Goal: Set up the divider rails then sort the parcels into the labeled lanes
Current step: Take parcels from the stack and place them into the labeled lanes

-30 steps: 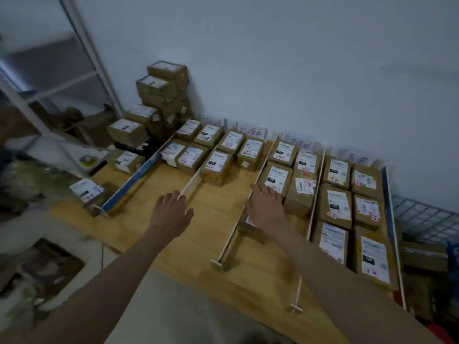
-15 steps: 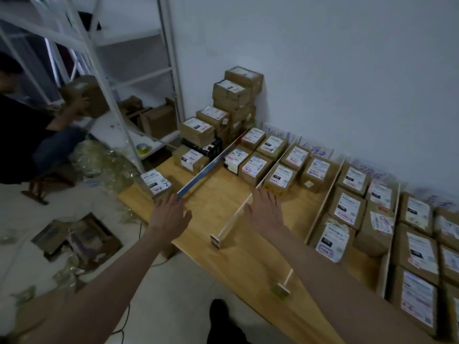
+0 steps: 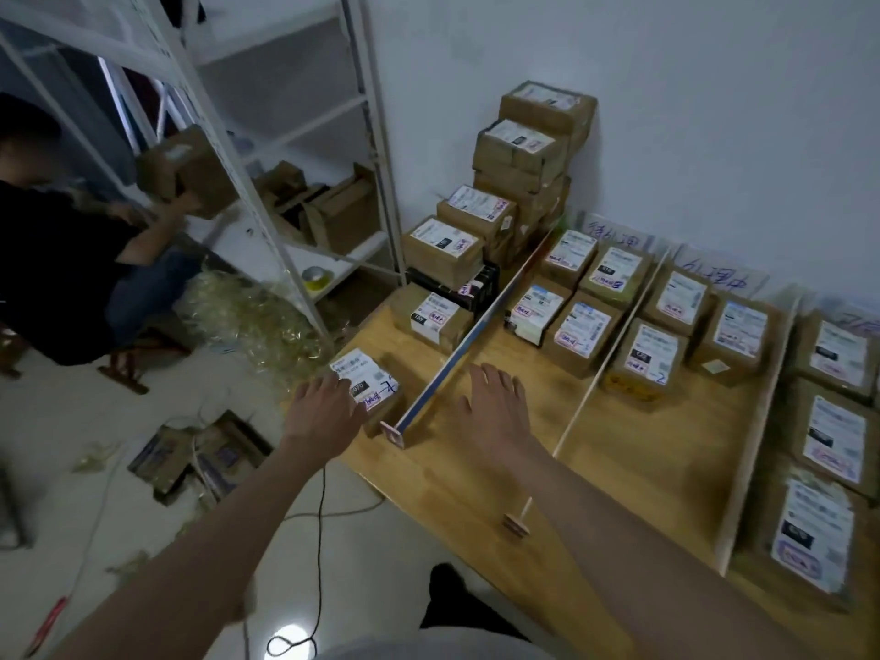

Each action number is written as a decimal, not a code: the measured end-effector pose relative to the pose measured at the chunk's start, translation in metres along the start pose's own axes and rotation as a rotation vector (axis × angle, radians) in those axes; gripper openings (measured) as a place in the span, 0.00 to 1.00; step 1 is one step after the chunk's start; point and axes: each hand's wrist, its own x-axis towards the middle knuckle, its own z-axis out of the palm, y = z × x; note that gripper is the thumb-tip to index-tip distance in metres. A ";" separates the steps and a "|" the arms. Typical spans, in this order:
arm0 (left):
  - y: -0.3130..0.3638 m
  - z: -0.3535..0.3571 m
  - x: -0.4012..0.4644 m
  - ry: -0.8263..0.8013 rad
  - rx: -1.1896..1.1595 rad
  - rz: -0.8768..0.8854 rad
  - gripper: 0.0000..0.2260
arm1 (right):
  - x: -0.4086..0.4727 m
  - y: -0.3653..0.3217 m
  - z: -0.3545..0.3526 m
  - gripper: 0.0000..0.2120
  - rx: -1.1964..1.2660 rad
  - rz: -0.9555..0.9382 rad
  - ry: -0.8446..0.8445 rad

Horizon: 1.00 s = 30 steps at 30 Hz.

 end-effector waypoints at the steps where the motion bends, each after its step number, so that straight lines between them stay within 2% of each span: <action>1: -0.008 0.002 0.005 -0.015 -0.003 0.000 0.24 | 0.007 -0.007 0.004 0.23 0.004 0.002 -0.009; 6: -0.037 0.014 0.035 -0.070 -0.030 0.016 0.25 | 0.036 -0.042 0.024 0.22 0.022 0.001 -0.051; 13: -0.071 0.035 0.087 -0.168 -0.049 0.167 0.24 | 0.073 -0.090 0.064 0.20 0.070 0.031 -0.184; 20: -0.099 0.058 0.129 -0.196 -0.092 0.367 0.23 | 0.095 -0.134 0.100 0.24 0.072 0.195 -0.296; 27: -0.113 0.071 0.172 -0.070 -0.145 0.600 0.24 | 0.105 -0.162 0.111 0.19 0.128 0.469 -0.239; 30: -0.114 0.065 0.200 -0.138 -0.163 0.649 0.27 | 0.100 -0.181 0.120 0.21 0.175 0.548 -0.223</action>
